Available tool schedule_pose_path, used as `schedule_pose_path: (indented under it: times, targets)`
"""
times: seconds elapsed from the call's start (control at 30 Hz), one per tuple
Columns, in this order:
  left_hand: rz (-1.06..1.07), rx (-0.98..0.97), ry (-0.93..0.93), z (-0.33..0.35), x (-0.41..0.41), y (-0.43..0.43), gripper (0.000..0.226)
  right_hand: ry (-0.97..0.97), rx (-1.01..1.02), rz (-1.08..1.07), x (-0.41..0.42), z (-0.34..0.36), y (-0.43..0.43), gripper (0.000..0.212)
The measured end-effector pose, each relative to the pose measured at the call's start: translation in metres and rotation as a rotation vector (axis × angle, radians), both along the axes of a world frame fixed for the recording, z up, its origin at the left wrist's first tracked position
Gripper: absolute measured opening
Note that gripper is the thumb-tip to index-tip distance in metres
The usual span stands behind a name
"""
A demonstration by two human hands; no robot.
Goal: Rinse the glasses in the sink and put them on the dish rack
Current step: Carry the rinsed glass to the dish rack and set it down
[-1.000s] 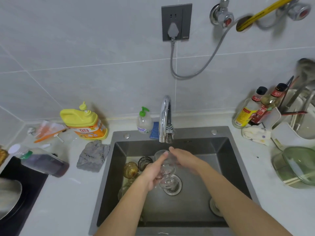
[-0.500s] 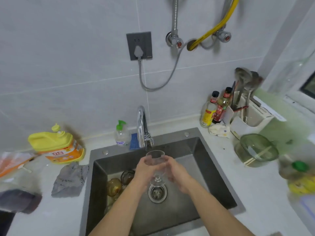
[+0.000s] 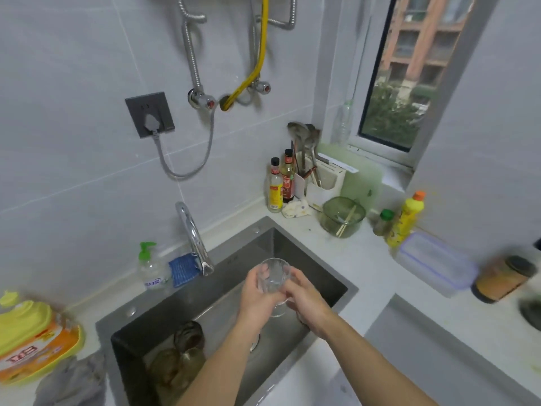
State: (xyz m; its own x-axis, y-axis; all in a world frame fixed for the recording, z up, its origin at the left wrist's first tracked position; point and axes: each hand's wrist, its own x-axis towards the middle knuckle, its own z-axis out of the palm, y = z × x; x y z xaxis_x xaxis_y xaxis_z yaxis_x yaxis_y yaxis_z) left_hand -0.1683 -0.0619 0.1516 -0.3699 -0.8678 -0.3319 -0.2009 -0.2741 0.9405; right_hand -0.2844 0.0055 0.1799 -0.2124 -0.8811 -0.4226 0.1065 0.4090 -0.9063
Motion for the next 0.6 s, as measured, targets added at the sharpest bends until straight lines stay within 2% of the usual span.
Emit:
schedule_pose_path:
  times: [0.13, 0.33, 0.4, 0.5, 0.6]
  targets:
    - [-0.117, -0.021, 0.051, 0.02, -0.041, 0.035, 0.062, 0.048, -0.051, -0.17, -0.035, 0.011, 0.049, 0.039]
    - [-0.293, -0.036, 0.1, 0.034, -0.125, 0.116, 0.058, 0.061, -0.096, -0.44, -0.099, 0.023, 0.157, 0.026]
    - [-0.399, -0.054, 0.11, 0.045, -0.156, 0.158, 0.064, 0.047, -0.11, -0.532, -0.122, 0.026, 0.205, 0.027]
    - [-0.532, -0.048, 0.133, 0.056, -0.203, 0.225, 0.088, 0.041, -0.13, -0.684, -0.156, 0.03, 0.278, 0.027]
    - [-0.63, 0.006, 0.163, 0.06, -0.247, 0.29, 0.082, 0.044, -0.137, -0.849, -0.186, 0.034, 0.351, 0.031]
